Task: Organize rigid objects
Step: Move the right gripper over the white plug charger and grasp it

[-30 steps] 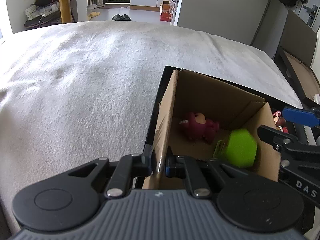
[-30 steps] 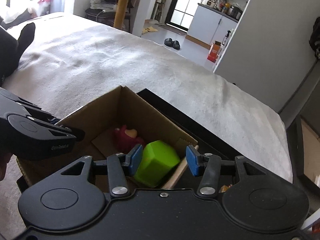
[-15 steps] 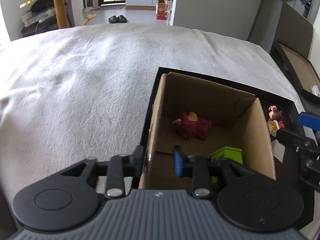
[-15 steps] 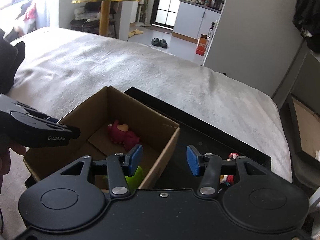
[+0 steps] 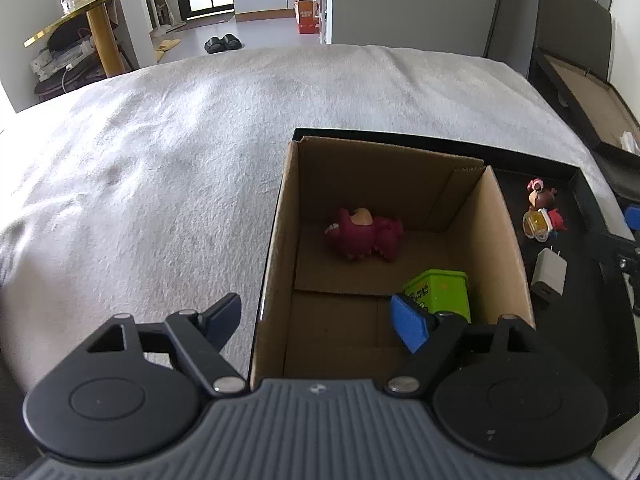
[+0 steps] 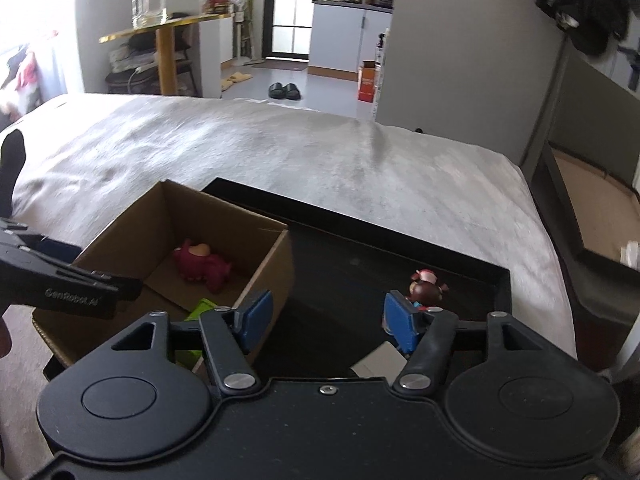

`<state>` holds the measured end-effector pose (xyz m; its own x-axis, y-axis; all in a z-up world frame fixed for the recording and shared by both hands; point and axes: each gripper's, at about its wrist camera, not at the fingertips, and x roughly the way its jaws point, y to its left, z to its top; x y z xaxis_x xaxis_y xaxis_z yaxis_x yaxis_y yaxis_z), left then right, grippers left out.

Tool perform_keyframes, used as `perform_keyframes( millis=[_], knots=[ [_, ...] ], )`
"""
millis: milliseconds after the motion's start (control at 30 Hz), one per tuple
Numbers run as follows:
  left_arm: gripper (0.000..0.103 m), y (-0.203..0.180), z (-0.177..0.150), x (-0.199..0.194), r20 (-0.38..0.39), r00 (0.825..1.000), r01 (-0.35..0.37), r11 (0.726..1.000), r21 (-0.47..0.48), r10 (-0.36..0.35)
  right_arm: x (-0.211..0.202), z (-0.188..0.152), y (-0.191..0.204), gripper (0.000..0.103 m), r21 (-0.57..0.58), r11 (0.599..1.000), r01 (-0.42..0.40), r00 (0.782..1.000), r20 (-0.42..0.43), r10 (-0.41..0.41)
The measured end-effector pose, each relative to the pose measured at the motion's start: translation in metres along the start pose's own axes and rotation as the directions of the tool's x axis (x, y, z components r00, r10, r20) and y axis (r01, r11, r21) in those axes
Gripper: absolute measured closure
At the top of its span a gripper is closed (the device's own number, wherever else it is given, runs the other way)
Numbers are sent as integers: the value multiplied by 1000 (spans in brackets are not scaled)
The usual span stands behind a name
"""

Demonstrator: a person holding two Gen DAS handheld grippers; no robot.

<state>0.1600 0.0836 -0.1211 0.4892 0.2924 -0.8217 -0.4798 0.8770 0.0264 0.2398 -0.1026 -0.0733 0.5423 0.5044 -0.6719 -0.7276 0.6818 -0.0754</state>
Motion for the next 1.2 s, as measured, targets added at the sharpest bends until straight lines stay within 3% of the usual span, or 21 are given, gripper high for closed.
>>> perform_keyframes(
  millis=[233, 800, 1200],
  knots=[
    [21, -7, 0, -1, -13, 999, -30, 999, 27, 31, 6, -16, -24, 27, 83, 996, 8, 1000, -7, -8],
    [21, -26, 3, 5, -29, 993, -108, 989, 98, 111, 45, -55, -62, 27, 255, 967, -9, 998, -61, 26],
    [21, -35, 8, 12, -46, 987, -144, 981, 129, 151, 83, -65, -66, 32, 354, 932, 77, 992, -121, -36]
  ],
)
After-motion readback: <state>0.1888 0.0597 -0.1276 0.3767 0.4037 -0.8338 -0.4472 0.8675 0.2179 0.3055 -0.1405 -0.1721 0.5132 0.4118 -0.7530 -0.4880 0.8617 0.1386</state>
